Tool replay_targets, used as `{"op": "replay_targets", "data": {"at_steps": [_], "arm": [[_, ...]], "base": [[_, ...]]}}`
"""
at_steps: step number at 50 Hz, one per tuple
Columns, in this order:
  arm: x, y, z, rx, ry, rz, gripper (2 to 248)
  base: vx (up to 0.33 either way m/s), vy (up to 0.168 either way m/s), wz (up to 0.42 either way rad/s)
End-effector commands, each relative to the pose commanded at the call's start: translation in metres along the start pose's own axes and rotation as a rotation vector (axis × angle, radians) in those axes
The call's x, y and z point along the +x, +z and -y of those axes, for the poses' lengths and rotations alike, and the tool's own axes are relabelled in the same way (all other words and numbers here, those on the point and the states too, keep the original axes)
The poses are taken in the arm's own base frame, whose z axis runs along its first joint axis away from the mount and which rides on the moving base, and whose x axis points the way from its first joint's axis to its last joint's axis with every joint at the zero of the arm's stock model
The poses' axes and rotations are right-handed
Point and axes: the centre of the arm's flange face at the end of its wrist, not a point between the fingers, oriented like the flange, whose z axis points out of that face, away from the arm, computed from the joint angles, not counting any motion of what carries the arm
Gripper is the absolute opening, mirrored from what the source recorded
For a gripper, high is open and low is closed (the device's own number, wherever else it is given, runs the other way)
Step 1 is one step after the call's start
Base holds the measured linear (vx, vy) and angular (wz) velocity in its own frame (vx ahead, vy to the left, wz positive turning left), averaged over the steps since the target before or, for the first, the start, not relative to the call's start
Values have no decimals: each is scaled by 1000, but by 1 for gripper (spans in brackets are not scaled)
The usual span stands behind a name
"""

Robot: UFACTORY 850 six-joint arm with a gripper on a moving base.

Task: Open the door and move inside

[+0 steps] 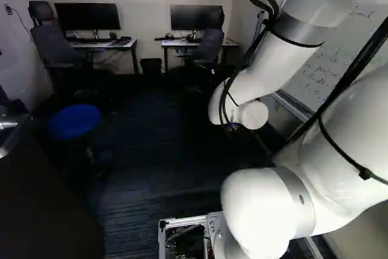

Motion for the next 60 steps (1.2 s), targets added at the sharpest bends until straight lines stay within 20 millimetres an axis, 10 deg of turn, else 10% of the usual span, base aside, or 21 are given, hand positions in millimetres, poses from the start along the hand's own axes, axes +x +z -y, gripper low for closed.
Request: {"op": "replay_targets", "data": {"at_steps": [60], "arm": [[0,0,0,0,0,0,247]], "base": [[137,1,-4]]}}
